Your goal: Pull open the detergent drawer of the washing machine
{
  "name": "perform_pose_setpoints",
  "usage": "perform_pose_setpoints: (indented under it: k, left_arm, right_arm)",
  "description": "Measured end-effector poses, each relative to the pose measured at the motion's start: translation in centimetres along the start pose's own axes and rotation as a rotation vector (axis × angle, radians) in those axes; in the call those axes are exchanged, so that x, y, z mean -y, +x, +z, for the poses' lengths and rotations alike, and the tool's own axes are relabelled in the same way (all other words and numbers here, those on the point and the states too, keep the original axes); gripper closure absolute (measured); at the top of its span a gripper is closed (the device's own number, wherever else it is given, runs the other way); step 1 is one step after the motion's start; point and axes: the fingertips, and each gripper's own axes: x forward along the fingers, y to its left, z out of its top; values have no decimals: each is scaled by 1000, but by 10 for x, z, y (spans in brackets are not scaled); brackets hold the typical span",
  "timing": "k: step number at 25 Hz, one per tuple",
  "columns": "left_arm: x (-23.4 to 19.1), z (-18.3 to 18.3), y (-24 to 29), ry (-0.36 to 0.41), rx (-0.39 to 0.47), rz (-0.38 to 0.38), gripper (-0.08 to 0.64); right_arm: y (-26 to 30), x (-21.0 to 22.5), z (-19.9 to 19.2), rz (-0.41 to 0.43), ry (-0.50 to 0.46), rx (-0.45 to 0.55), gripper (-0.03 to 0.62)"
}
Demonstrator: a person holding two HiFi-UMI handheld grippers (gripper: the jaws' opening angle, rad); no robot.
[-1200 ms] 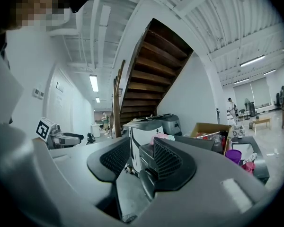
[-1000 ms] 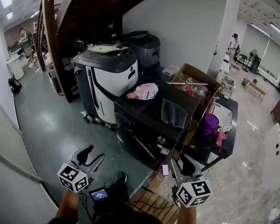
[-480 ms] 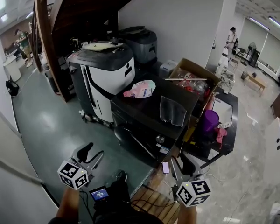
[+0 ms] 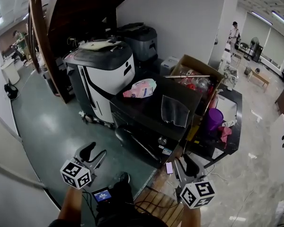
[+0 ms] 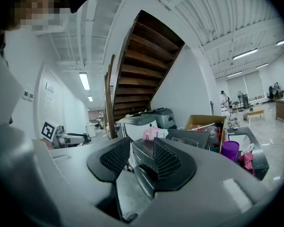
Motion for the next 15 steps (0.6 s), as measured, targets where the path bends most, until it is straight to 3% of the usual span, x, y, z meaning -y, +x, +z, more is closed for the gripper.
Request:
perform_pose_setpoints:
  k: [15]
  left_arm:
    - [-34,-12,51,-53,-34,-18,301]
  right_arm:
    - [30,22,4,-33,3,-15,440]
